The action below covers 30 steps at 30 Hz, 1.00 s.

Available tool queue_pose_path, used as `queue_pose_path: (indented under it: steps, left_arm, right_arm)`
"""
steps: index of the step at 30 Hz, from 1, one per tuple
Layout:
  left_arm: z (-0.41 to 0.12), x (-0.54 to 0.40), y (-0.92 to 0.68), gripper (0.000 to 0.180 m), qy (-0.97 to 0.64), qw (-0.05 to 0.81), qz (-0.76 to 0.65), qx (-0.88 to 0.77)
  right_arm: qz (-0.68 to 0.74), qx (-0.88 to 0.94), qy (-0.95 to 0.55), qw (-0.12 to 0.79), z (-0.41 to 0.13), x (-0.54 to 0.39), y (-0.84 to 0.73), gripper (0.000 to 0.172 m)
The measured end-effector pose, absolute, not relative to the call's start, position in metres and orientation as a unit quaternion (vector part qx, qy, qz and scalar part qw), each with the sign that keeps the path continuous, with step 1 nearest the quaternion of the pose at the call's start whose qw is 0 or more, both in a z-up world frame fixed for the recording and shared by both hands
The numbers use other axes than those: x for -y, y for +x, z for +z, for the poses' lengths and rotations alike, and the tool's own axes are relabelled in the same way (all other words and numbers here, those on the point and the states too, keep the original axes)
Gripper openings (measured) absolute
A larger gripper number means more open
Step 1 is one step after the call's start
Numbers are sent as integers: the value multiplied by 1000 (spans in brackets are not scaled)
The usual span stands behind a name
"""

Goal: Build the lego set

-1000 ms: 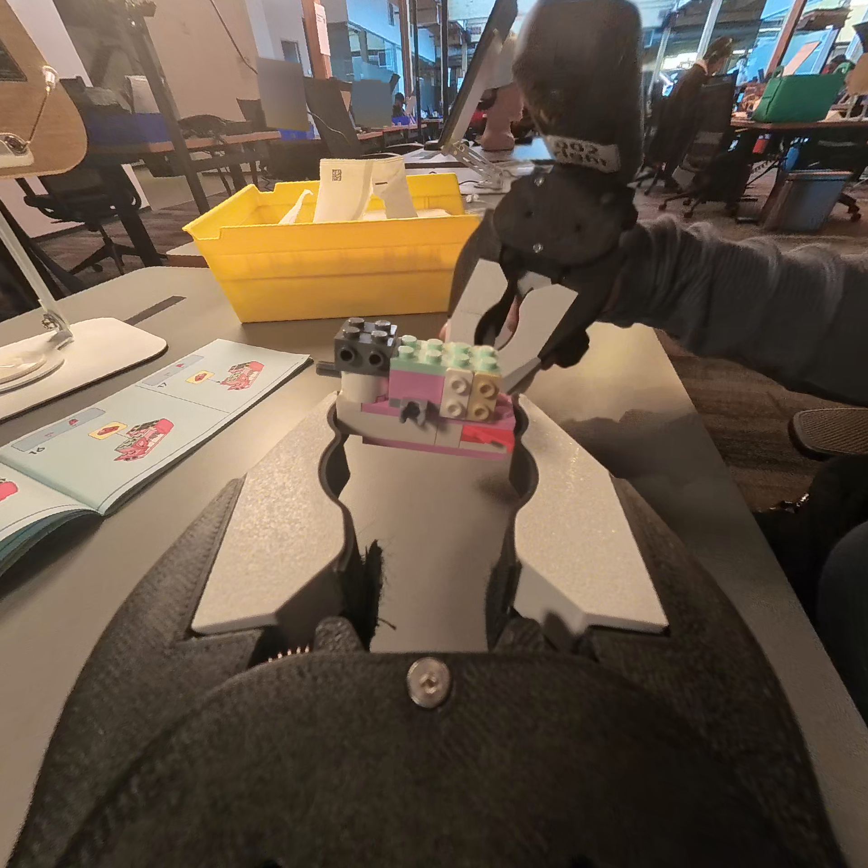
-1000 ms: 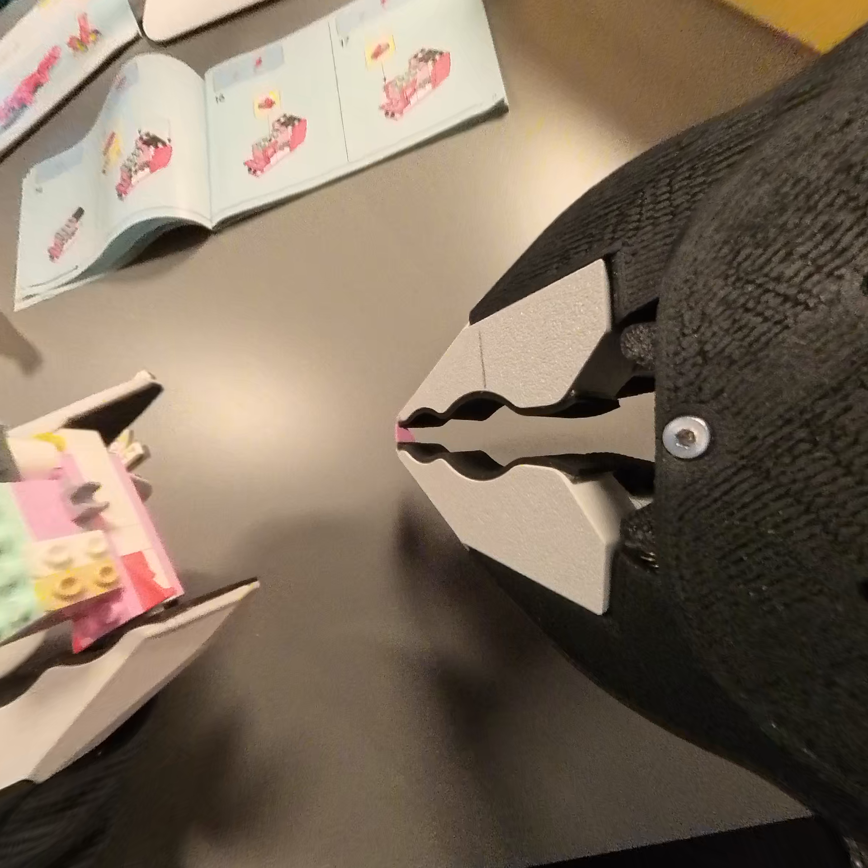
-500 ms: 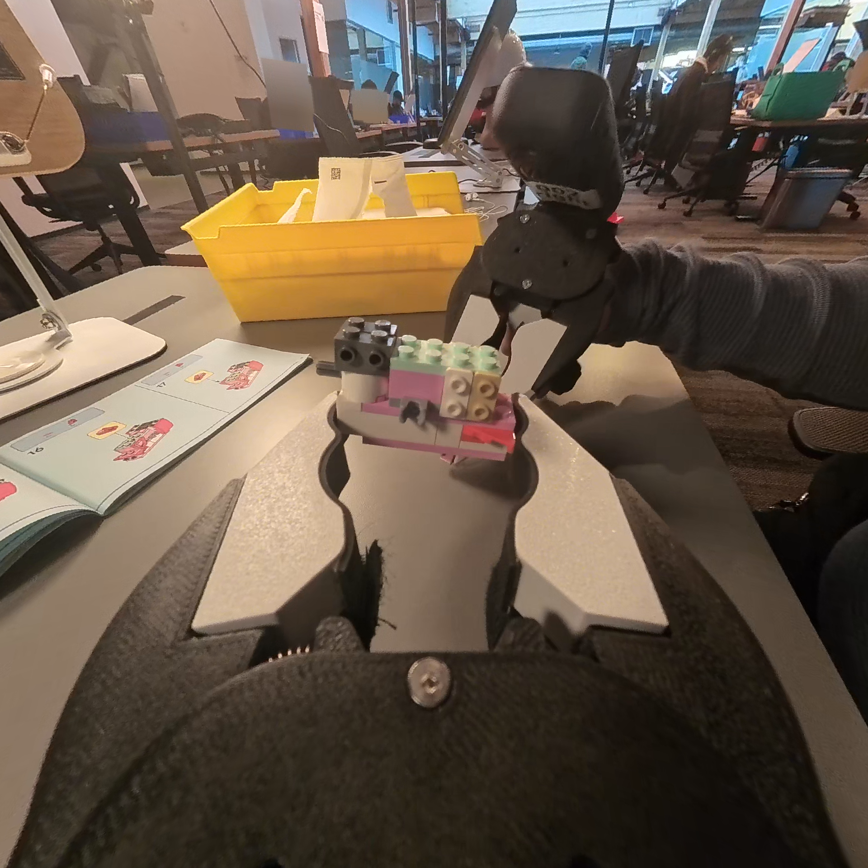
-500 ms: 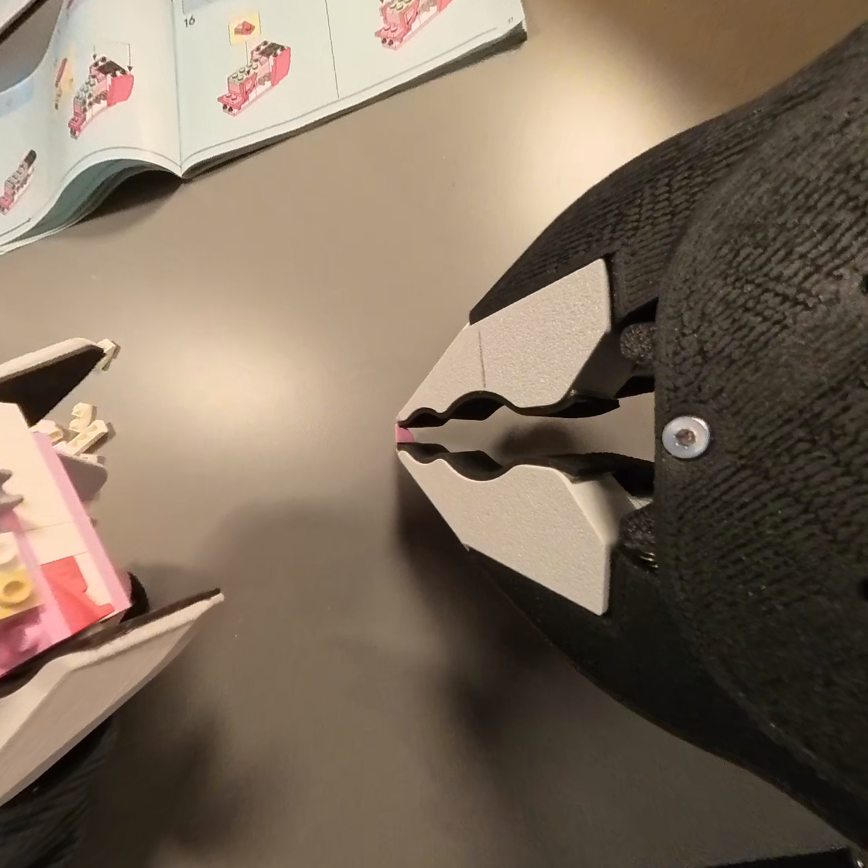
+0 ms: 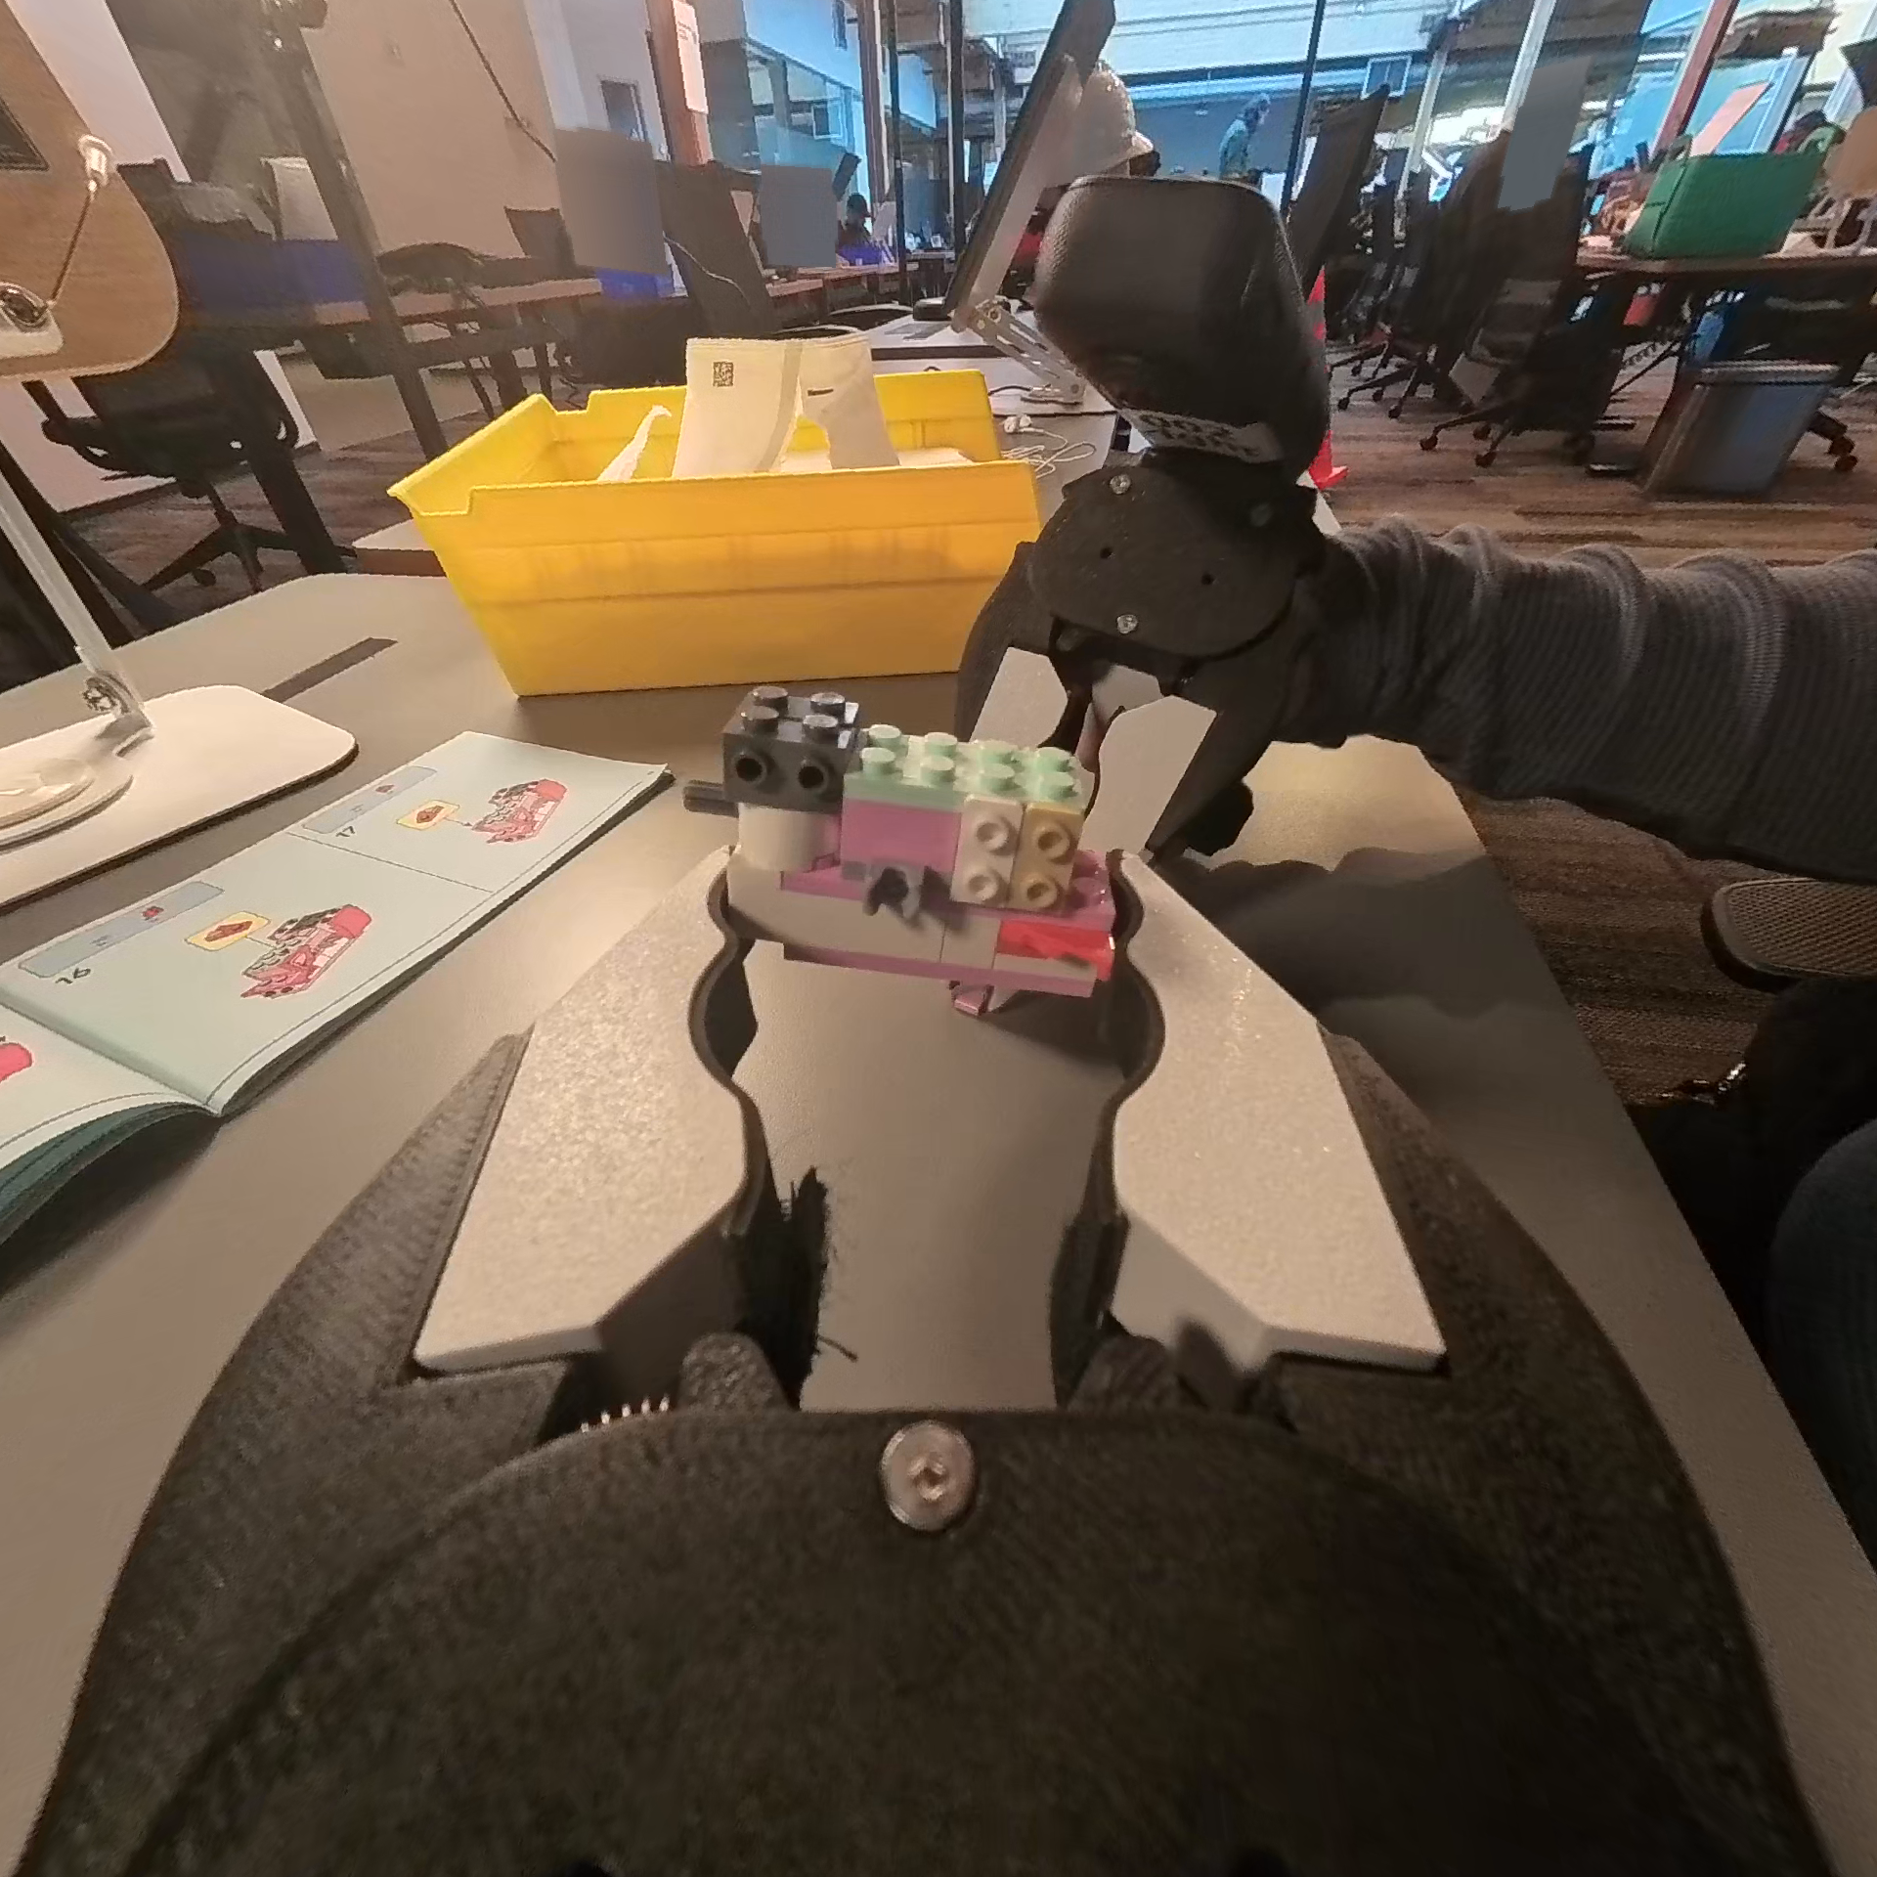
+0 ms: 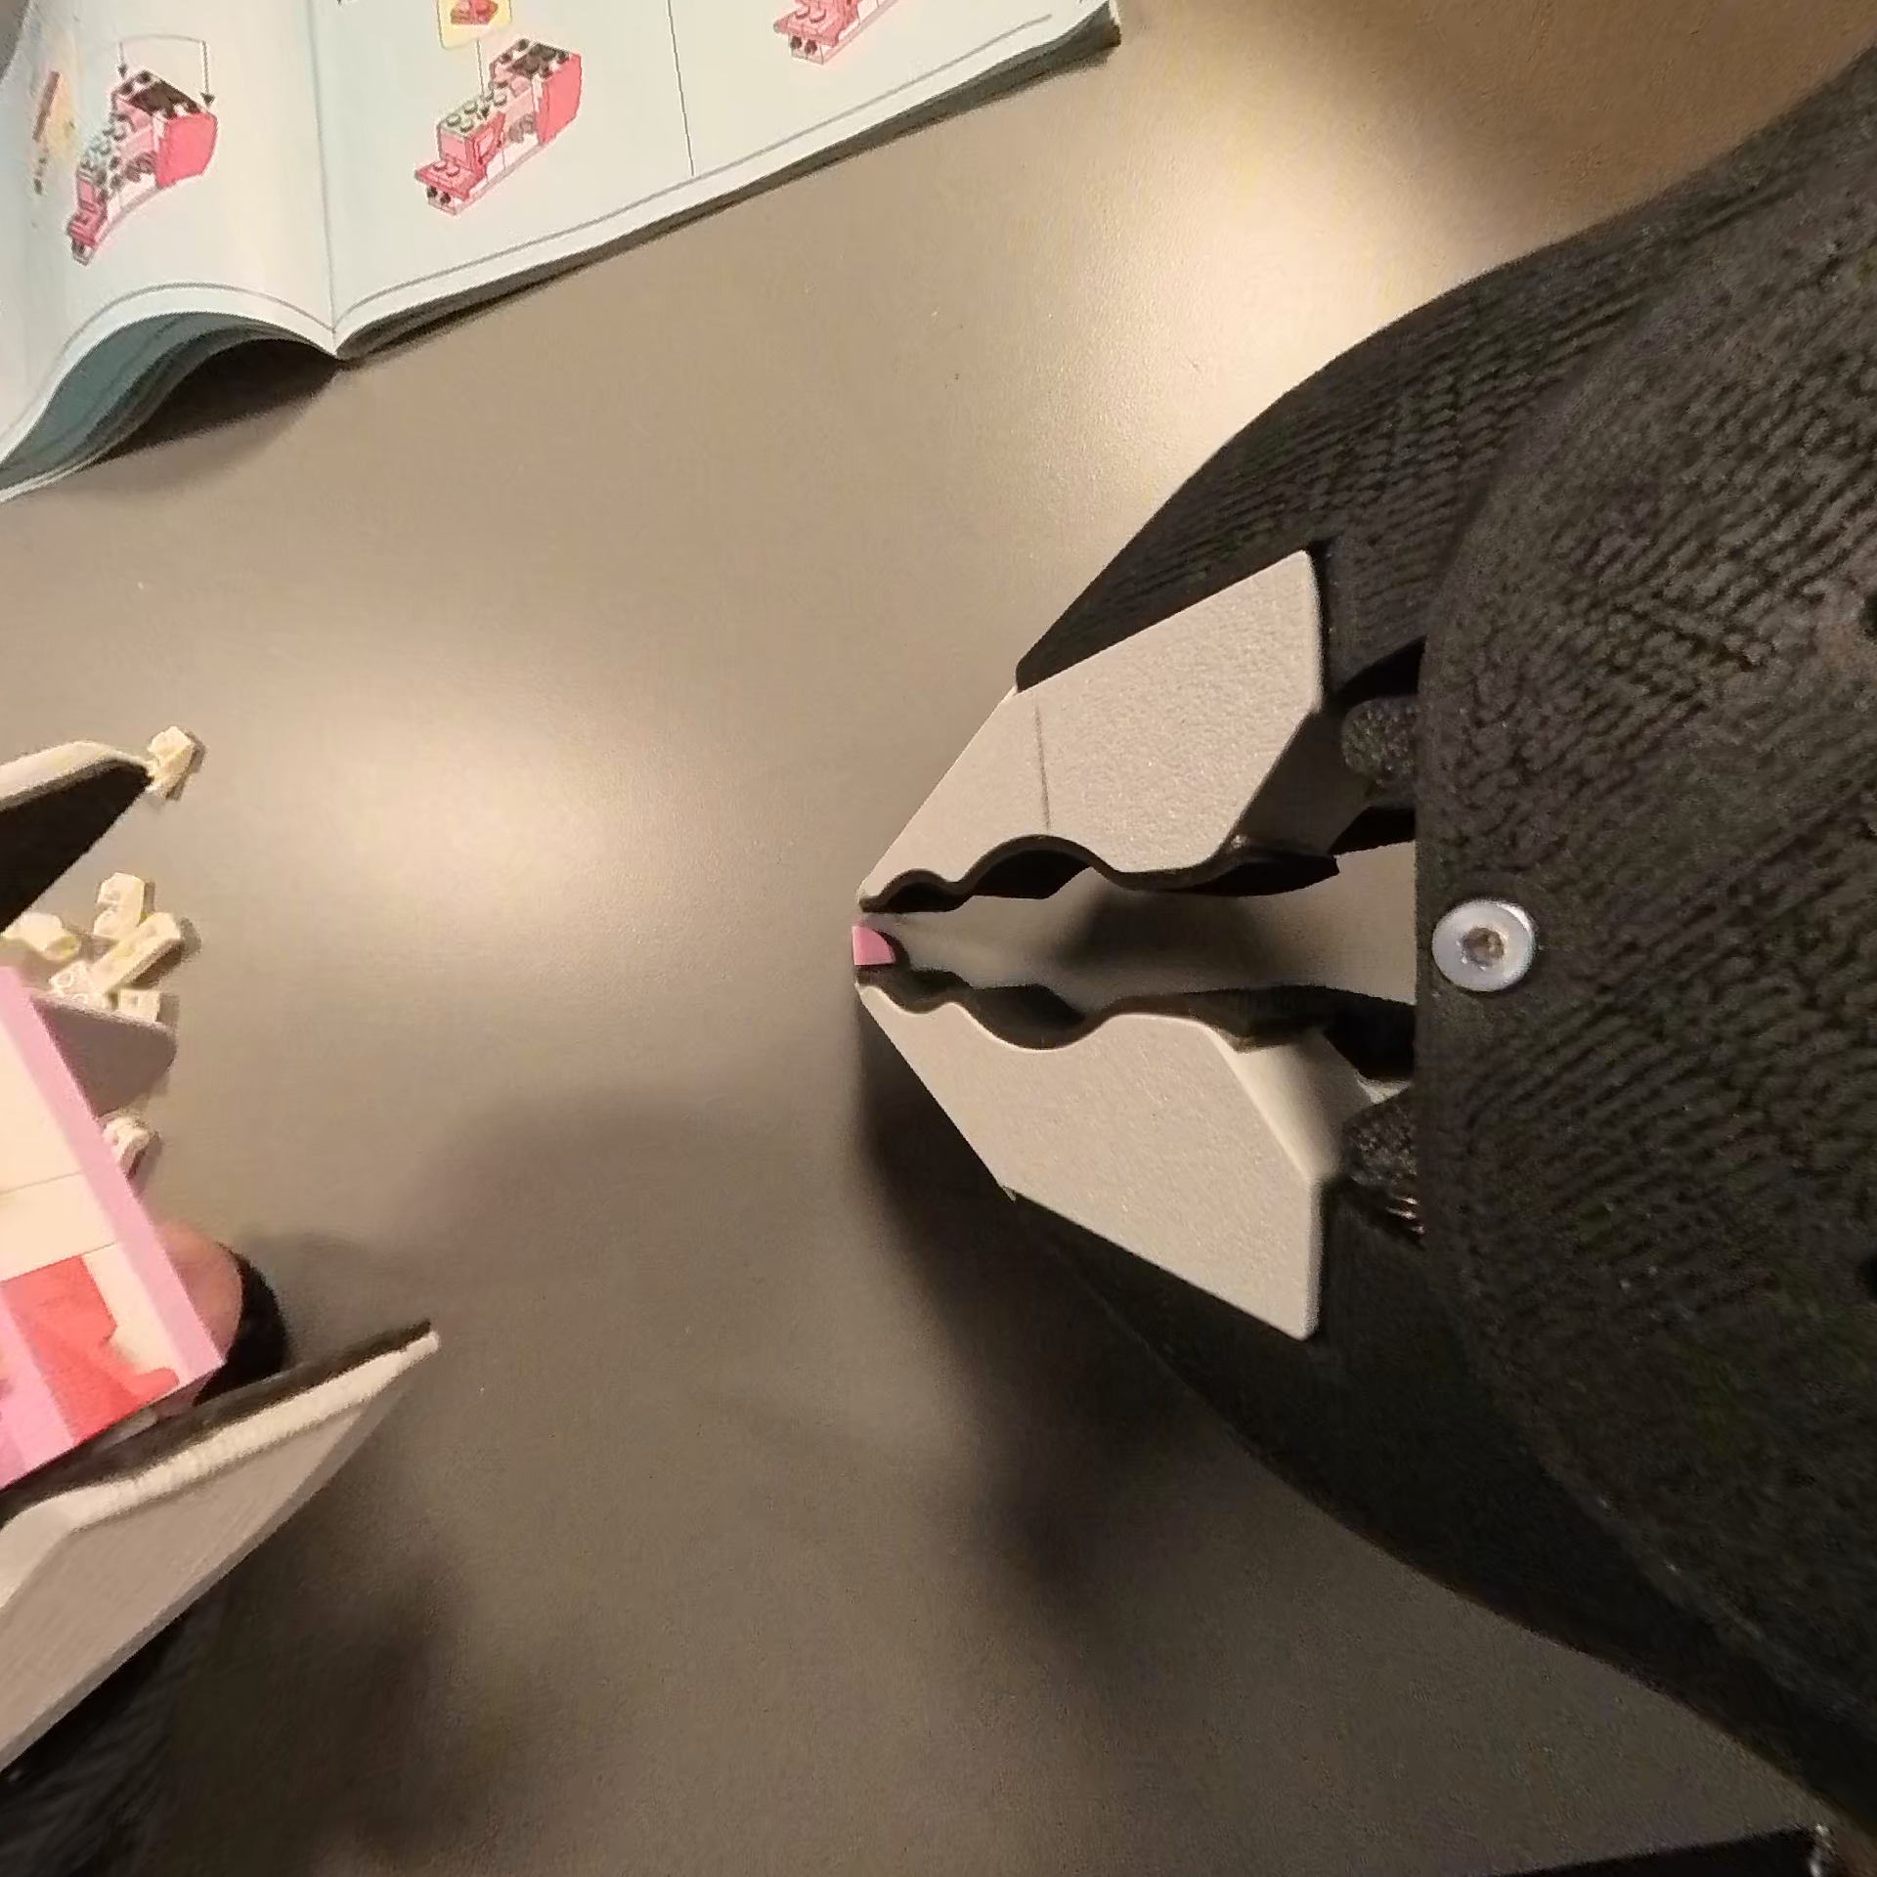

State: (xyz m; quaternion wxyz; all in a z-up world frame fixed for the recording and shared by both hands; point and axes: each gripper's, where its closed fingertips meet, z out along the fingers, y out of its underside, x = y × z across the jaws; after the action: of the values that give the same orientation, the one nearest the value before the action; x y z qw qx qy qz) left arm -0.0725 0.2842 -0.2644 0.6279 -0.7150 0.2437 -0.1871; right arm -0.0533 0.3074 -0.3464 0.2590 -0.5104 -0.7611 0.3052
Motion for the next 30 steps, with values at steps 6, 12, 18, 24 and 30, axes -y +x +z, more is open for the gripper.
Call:
queue_pose_path:
  steps: [6,12,18,24,30]
  left_arm:
    - [-264,-284,-72,68,-715,628,-187,-244]
    - [-264,-284,-73,68,-715,628,-187,-244]
    - [-264,-284,-72,68,-715,628,-187,-244]
    - [-265,-284,-72,68,-715,627,-187,-244]
    - [-265,-284,-72,68,-715,627,-187,-245]
  right_arm:
    - [318,758,-514,246,-347,-304,-50,11]
    - [342,761,-506,220,-347,-290,-46,11]
    - [375,741,-501,243,-335,-292,-50,12]
    - [373,744,-499,239,-341,-297,-55,18]
    - [379,750,-493,225,-343,-295,-57,21]
